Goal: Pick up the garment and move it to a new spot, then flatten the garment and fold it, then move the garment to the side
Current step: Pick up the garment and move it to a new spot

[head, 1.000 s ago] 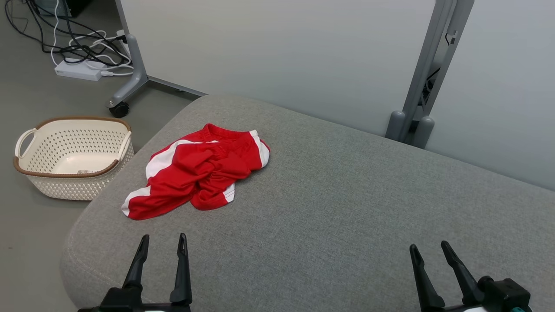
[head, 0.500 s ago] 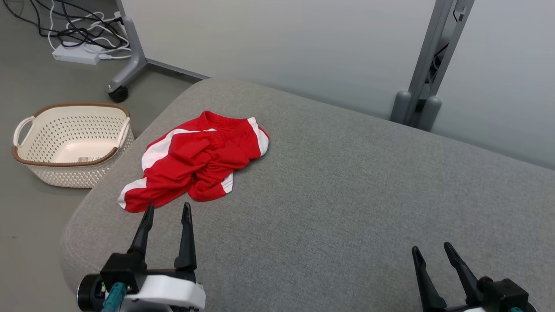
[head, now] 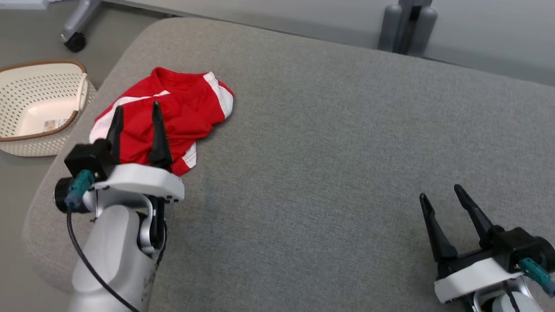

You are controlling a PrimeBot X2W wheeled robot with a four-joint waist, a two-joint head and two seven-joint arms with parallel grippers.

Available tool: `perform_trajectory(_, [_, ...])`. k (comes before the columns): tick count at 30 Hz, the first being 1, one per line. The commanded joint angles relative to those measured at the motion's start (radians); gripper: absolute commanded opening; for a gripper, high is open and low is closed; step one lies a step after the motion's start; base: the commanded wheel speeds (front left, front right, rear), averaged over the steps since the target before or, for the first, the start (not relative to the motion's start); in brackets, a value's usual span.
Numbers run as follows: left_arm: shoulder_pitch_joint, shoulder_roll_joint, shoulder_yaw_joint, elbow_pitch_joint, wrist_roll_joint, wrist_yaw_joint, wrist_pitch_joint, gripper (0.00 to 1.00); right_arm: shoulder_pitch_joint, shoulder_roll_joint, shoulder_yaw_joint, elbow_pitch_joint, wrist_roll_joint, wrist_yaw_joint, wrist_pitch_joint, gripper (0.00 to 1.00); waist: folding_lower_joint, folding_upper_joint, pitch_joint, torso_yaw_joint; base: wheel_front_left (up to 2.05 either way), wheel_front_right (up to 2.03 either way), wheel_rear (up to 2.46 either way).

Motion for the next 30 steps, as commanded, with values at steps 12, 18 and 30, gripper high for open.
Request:
perform_trajectory(12, [-0.343,0.058,0.05,0.43,-0.03,0.028,0.123,1.0,-0.087,-0.034,0.02,-0.001,0.009,0.0,0.0,1.0,0.0,0.0,0.153,-0.108,0.0,0.0,0.0])
perform_trajectory(18, [-0.451,0.075,0.083,0.592,-0.076,0.031,0.22,1.0,-0.124,-0.032,0.035,0.003,0.007,-0.001,0.0,1.0,0.0,0.0,0.192,-0.14,0.0,0.0,0.0])
perform_trajectory(30, [-0.529,0.108,0.082,0.769,-0.103,0.012,0.3,1.0,-0.164,-0.016,0.052,0.013,0.019,-0.001,0.001,1.0,0.0,0.0,0.224,-0.194,0.0,0.0,0.0])
